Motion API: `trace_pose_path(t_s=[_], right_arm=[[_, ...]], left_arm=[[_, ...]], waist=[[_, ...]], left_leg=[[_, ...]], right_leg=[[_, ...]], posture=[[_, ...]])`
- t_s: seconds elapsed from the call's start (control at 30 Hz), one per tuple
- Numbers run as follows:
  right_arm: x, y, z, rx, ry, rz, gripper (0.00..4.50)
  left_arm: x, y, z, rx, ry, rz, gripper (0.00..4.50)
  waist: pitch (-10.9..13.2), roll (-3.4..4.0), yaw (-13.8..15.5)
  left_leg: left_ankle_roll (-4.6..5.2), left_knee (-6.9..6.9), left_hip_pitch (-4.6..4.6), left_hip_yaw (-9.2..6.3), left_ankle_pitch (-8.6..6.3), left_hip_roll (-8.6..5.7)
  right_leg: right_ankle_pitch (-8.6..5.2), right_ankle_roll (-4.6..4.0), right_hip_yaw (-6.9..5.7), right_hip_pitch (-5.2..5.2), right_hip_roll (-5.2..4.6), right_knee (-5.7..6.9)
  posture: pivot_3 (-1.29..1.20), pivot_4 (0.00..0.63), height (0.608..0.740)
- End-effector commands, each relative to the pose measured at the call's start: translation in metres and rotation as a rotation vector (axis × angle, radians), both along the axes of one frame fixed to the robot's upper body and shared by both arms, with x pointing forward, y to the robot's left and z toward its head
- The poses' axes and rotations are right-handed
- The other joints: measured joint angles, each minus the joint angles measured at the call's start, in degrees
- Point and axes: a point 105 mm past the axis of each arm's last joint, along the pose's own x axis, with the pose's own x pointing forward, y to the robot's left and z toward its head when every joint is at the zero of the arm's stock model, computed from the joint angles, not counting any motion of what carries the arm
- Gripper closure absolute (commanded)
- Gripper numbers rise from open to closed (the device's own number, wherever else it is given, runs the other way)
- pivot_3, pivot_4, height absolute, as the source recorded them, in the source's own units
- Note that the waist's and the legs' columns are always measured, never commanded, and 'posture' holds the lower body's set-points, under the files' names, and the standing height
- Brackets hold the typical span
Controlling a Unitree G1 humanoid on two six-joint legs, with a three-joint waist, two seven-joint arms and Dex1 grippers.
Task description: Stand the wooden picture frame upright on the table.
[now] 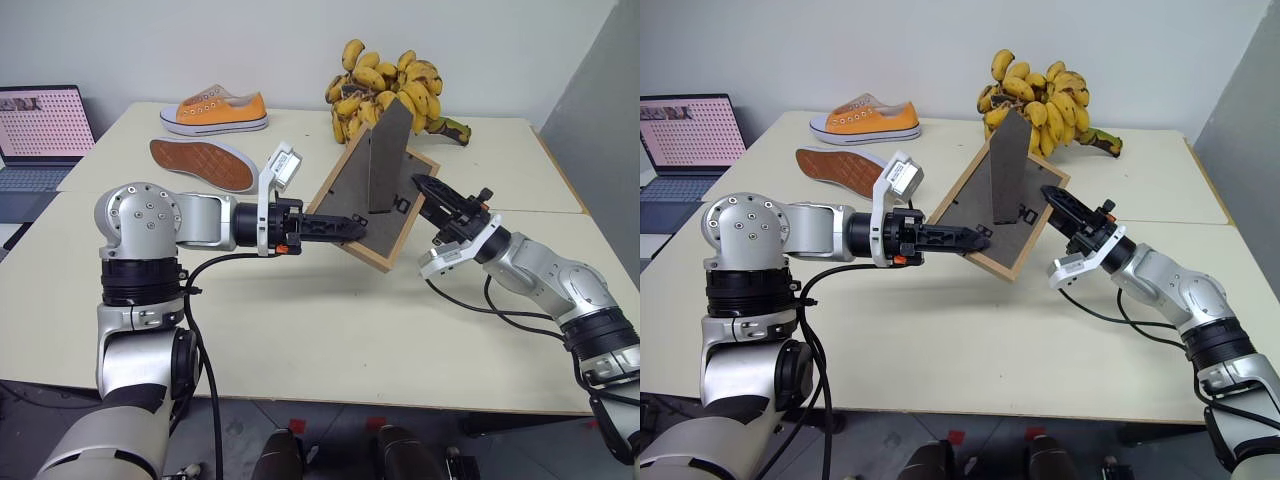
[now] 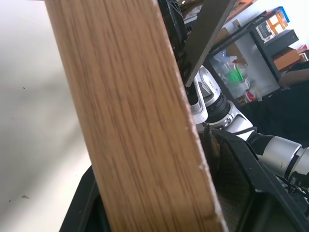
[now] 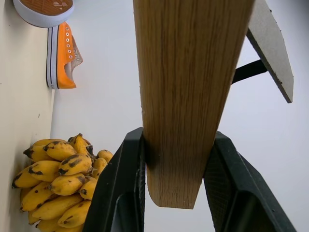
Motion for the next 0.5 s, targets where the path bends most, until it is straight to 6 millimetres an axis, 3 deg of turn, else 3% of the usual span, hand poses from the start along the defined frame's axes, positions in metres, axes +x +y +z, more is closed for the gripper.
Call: trace_pose_path(t_s=[0.03, 0.2, 0.43, 0.5], right_arm=[[-0.001, 0.002, 0.013, 0.008, -0.037, 0.009, 3.26], [-0.001, 0.001, 0.015, 0.012, -0.039, 0.003, 3.26], [0.003, -0.002, 0.013, 0.011, -0.017, -0.004, 3.26], [0.005, -0.002, 0.012, 0.012, -0.009, -0.002, 3.26]], left_arm=[[-0.007, -0.003, 0.017, -0.019, -0.065, -0.037, 2.16], [-0.007, -0.001, 0.015, -0.011, -0.081, -0.026, 2.16], [-0.014, 0.029, 0.037, -0.021, -0.292, 0.024, 2.16], [-0.017, 0.035, 0.039, -0.03, -0.32, 0.033, 1.79]], waist=[[0.0, 0.0, 0.0], [0.0, 0.0, 0.0], [0.0, 0.0, -0.6], [0.0, 0.0, -0.9]], left_leg=[[0.0, 0.0, 0.0, 0.0, 0.0, 0.0], [0.0, 0.0, 0.0, 0.0, 0.0, 0.0], [-0.01, -0.01, 0.01, 0.0, 0.01, 0.02], [-0.01, -0.02, 0.01, 0.0, 0.0, 0.02]], right_leg=[[0.0, 0.0, 0.0, 0.0, 0.0, 0.0], [0.0, 0.0, 0.0, 0.0, 0.0, 0.0], [0.0, 0.0, 0.0, -0.01, 0.0, 0.03], [0.0, 0.0, -0.01, -0.01, 0.0, 0.04]], posture=[[0.0, 0.15, 0.74], [0.0, 0.15, 0.74], [0.0, 0.15, 0.74], [0.0, 0.15, 0.74]])
